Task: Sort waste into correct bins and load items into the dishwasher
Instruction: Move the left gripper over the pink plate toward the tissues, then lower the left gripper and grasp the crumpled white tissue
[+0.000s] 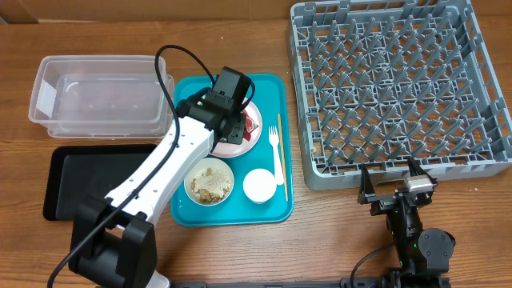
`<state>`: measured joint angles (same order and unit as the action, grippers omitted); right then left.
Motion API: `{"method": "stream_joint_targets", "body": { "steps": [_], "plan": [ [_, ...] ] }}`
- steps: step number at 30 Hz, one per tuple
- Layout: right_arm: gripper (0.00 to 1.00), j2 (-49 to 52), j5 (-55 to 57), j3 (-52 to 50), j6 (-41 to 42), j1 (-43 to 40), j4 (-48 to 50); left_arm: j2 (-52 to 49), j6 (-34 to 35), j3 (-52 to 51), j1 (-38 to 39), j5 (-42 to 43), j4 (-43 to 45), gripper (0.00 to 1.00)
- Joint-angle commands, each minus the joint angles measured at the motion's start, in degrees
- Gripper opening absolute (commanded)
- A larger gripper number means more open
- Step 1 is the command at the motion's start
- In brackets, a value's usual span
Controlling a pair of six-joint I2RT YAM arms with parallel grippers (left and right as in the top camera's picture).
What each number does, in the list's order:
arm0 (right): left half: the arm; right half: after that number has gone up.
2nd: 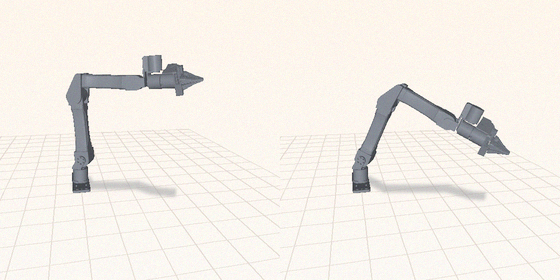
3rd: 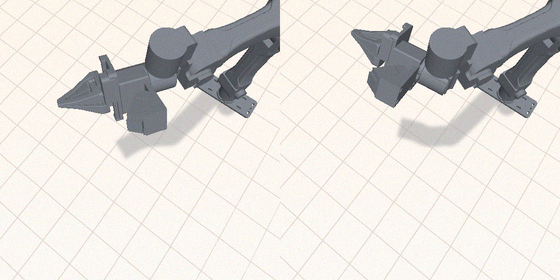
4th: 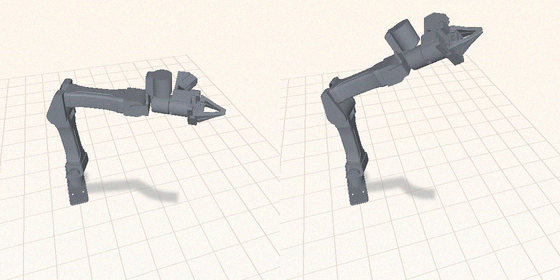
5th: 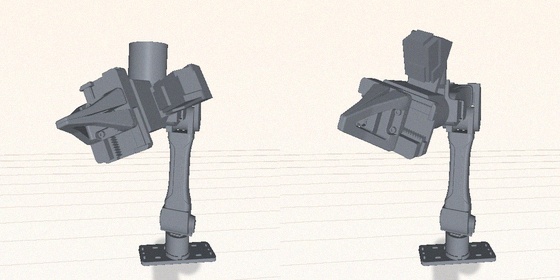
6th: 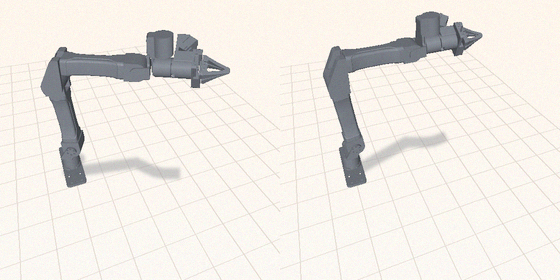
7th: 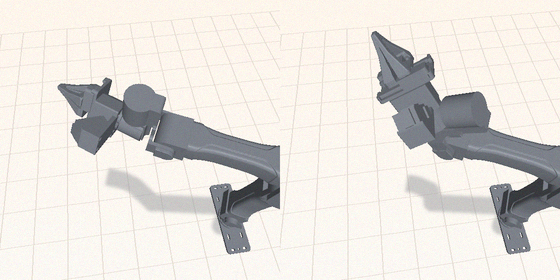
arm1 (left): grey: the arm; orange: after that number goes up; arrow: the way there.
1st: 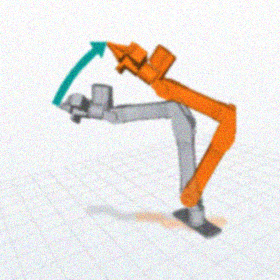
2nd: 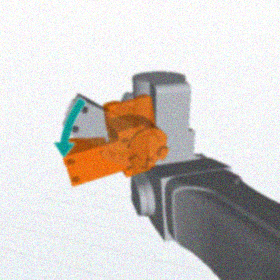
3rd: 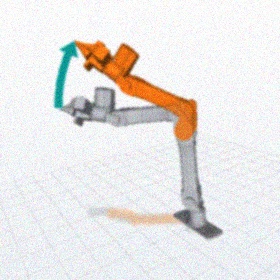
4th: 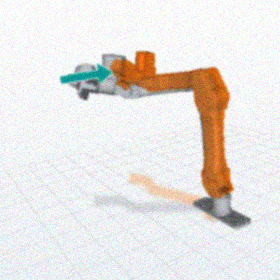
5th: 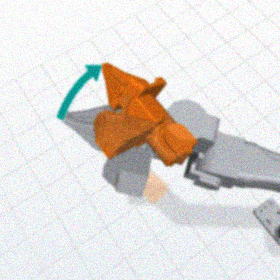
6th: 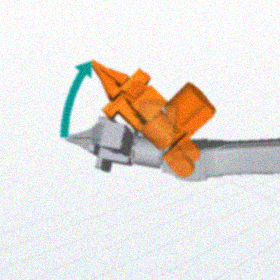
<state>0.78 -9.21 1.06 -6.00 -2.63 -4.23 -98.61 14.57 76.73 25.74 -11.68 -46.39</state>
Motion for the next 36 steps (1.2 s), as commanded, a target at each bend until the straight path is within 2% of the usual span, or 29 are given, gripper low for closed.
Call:
{"method": "stream_joint_targets", "body": {
  "steps": [1,5,7,17,22,29,36],
  "plan": [
    [1.00,-0.6,-0.3,-0.6,0.4,-0.3,0.3,-0.5,-3.0,-1.0,-0.4,-3.9,1.4,0.56],
    [1.00,-0.6,-0.3,-0.6,0.4,-0.3,0.3,-0.5,-3.0,-3.1,-1.1,-7.8,3.1,0.56],
    [1.00,-0.6,-0.3,-0.6,0.4,-0.3,0.3,-0.5,-3.0,-4.4,-1.6,-7.7,4.0,0.53],
    [1.00,-0.6,-0.3,-0.6,0.4,-0.3,0.3,-0.5,-3.5,-6.1,-1.7,-4.7,8.0,0.50],
    [1.00,-0.6,-0.3,-0.6,0.4,-0.3,0.3,-0.5,-7.1,-6.4,-1.7,-1.2,7.9,0.50],
    [1.00,-0.6,-0.3,-0.6,0.4,-0.3,0.3,-0.5,-7.1,-9.1,-1.7,1.9,9.8,0.54],
    [1.00,-0.6,-0.3,-0.6,0.4,-0.3,0.3,-0.5,-5.2,-11.1,-1.7,3.6,11.9,0.43]
  ]
}}
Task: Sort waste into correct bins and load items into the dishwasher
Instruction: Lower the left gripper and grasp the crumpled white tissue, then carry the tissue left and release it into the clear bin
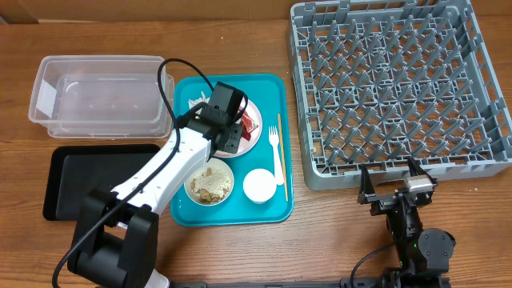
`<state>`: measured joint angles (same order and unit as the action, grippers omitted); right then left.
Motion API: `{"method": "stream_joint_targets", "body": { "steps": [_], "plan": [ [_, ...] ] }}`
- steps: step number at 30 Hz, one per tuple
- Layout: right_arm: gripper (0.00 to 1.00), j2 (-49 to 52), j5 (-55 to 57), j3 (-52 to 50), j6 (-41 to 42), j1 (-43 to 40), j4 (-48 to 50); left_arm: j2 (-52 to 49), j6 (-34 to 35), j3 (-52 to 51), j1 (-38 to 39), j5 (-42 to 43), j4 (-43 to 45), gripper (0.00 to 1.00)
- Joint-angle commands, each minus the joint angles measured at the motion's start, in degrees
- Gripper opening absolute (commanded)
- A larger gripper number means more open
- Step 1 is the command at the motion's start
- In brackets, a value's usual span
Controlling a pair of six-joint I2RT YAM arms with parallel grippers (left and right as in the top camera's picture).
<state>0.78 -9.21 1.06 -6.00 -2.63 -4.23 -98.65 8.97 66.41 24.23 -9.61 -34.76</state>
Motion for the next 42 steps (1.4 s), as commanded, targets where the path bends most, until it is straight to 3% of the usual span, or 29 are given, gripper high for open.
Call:
{"method": "stream_joint_targets", "body": {
  "steps": [1,9,20,30,35,42],
  "plan": [
    [1.00,-0.6,-0.3,-0.6,0.4,-0.3,0.3,-0.5,0.4,-0.8,-0.2,1.4,0.2,0.43],
    [1.00,-0.6,-0.3,-0.6,0.4,-0.3,0.3,-1.2,0.0,-1.5,-0.2,1.0,4.5,0.49],
    [1.00,-0.6,-0.3,-0.6,0.4,-0.3,0.3,-2.1,0.0,-1.5,-0.2,1.1,4.8,0.43],
    [1.00,-0.6,-0.3,-0.6,0.4,-0.3,0.3,-2.1,0.3,-1.2,-0.2,1.3,5.0,0.04],
    [1.00,-0.6,-0.3,-0.6,0.4,-0.3,0.3,-1.7,0.2,1.5,-0.2,0.4,2.3,0.04],
    [1.00,-0.6,-0.3,-0.6,0.4,-0.3,0.3,1.4,0.2,15.2,-0.2,-3.7,-12.0,0.04]
  ]
}}
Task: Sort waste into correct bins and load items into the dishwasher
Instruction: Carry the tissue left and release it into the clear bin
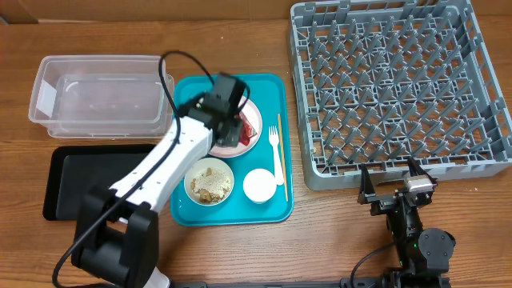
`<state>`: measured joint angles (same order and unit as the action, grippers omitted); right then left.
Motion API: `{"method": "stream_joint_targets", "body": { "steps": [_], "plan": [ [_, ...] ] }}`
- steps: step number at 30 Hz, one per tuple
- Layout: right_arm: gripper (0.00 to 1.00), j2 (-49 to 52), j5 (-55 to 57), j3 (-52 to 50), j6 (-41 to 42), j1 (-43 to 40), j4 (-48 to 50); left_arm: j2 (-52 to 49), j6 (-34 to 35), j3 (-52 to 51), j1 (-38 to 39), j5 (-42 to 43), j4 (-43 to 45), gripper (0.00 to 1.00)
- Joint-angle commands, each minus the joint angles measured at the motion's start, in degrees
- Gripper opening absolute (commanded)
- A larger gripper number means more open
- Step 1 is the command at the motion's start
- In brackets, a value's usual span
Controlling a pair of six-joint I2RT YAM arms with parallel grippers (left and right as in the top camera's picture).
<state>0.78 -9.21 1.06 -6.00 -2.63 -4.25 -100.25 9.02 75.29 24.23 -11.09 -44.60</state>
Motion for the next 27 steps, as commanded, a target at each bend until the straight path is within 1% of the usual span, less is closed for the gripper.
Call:
{"method": "stream_joint_targets", "body": {
  "steps": [1,6,12,13,17,18,19,22,24,27],
  "plan": [
    [1.00,-0.6,-0.3,-0.6,0.4,-0.3,0.3,3.4,0.2,8.1,-0.2,-2.2,-3.7,0.04],
    [1.00,-0.6,-0.3,-0.6,0.4,-0.3,0.3,4.9,0.2,15.6,-0.2,-3.1,-10.7,0.04],
    [1.00,-0.6,-0.3,-0.6,0.4,-0.3,0.3,5.8,0.3,20.7,-0.3,-3.7,-15.1,0.04],
    [1.00,-0.6,-0.3,-0.6,0.4,-0.3,0.3,5.9,1.0,21.4,-0.3,-4.8,-16.1,0.04],
    [1.00,-0.6,-0.3,-0.6,0.4,-0.3,0.3,6.3,7.6,23.8,-1.7,-15.6,-21.1,0.04],
    [1.00,-0.6,-0.3,-0.6,0.4,-0.3,0.3,6.6,9.5,23.9,-2.6,-17.9,-21.9,0.04],
    [1.00,-0.6,-0.3,-0.6,0.4,-0.3,0.3,6.7,10.3,23.9,-3.4,-18.6,-22.4,0.04],
    [1.00,-0.6,-0.3,-0.6,0.4,-0.3,0.3,7.0,11.8,23.9,-7.8,-18.7,-23.5,0.04],
    [1.00,-0.6,-0.3,-0.6,0.4,-0.3,0.3,6.9,13.4,23.9,-11.6,-17.4,-24.2,0.04],
    [1.00,-0.6,-0.3,-0.6,0.4,-0.3,0.3,6.7,13.7,23.8,-18.3,-12.9,-24.3,0.04]
  ]
}}
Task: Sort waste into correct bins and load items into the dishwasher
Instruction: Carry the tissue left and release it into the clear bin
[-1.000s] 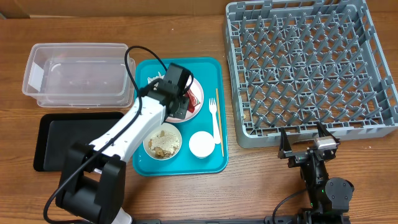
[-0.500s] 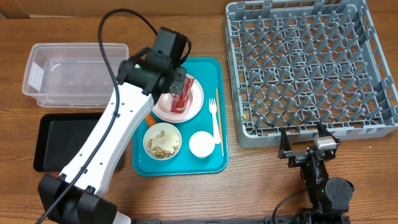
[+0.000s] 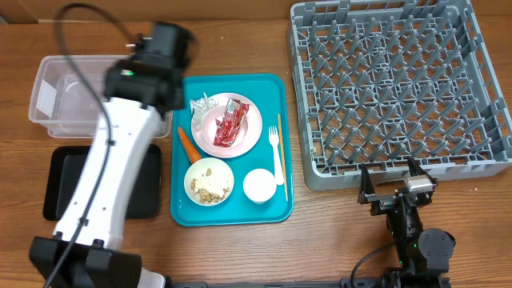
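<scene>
A teal tray [image 3: 272, 88] holds a white plate [image 3: 250, 136] with a red wrapper [image 3: 228, 122] on it. A crumpled clear wrapper [image 3: 200, 104] lies at the plate's upper left and a carrot [image 3: 188, 144] at its lower left. A bowl [image 3: 188, 186] of crumbly food, a white cup [image 3: 260, 186], a fork [image 3: 278, 160] and a chopstick [image 3: 279, 128] are also on the tray. My left gripper [image 3: 160, 44] is over the right end of the clear bin [image 3: 80, 96]; its fingers are hidden under the wrist. My right gripper [image 3: 392, 184] rests open in front of the rack.
A grey dish rack [image 3: 298, 96] fills the right half of the table. A black tray [image 3: 72, 180] lies in front of the clear bin, partly under my left arm. The right arm's base sits at the front edge.
My left gripper was over the left side of the plate and is now off the tray, above the clear bin's right end. The plate, red wrapper and carrot now show. The right arm is unchanged.
My left gripper stayed over the plate on the teal tray in all three earlier moments, a little lower at the second and covering most of the plate. Now it is over the clear bin. Whether it carries anything cannot be told. The right arm never moved.
</scene>
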`<state>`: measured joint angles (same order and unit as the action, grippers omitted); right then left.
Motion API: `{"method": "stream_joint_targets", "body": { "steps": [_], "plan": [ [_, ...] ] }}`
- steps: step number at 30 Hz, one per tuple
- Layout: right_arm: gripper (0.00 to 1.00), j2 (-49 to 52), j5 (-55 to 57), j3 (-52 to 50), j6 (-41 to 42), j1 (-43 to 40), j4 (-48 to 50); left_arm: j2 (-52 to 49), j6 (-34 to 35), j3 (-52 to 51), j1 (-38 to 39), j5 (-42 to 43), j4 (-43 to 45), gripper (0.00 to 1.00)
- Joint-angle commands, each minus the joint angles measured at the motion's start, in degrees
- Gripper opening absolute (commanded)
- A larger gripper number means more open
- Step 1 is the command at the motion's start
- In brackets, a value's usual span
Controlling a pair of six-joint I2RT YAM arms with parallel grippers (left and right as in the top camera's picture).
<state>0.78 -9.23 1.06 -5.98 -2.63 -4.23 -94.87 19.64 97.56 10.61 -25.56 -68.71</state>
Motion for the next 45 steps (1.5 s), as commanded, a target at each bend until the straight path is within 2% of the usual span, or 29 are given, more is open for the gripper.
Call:
{"method": "stream_joint_targets", "body": {
  "steps": [1,9,12,22,30,35,36,37,38,39,45],
  "plan": [
    [1.00,-0.6,-0.3,-0.6,0.4,-0.3,0.3,1.1,3.1,1.6,-6.8,2.6,-0.1,0.04],
    [1.00,-0.6,-0.3,-0.6,0.4,-0.3,0.3,-2.6,3.1,1.1,-20.9,14.2,5.5,0.04],
    [1.00,-0.6,-0.3,-0.6,0.4,-0.3,0.3,-5.2,3.0,1.1,-23.5,14.9,8.6,0.04],
    [1.00,-0.6,-0.3,-0.6,0.4,-0.3,0.3,-15.3,-3.3,1.1,-26.8,14.4,17.2,0.04],
    [1.00,-0.6,-0.3,-0.6,0.4,-0.3,0.3,-22.7,-3.4,1.1,-28.8,14.5,21.2,0.04],
    [1.00,-0.6,-0.3,-0.6,0.4,-0.3,0.3,-22.3,-3.4,2.0,-29.2,15.2,22.5,0.04],
    [1.00,-0.6,-0.3,-0.6,0.4,-0.3,0.3,-22.3,-3.4,2.6,-29.2,15.1,22.4,0.13],
    [1.00,-0.6,-0.3,-0.6,0.4,-0.3,0.3,-22.3,-3.6,3.3,-29.2,15.1,22.1,0.27],
    [1.00,-0.6,-0.3,-0.6,0.4,-0.3,0.3,-22.3,-4.3,3.9,-29.2,15.1,21.8,0.45],
    [1.00,-0.6,-0.3,-0.6,0.4,-0.3,0.3,-22.3,-4.8,4.6,-29.2,15.1,21.3,0.56],
    [1.00,-0.6,-0.3,-0.6,0.4,-0.3,0.3,-22.3,-5.9,9.7,-29.2,15.1,17.8,0.64]
  ]
}}
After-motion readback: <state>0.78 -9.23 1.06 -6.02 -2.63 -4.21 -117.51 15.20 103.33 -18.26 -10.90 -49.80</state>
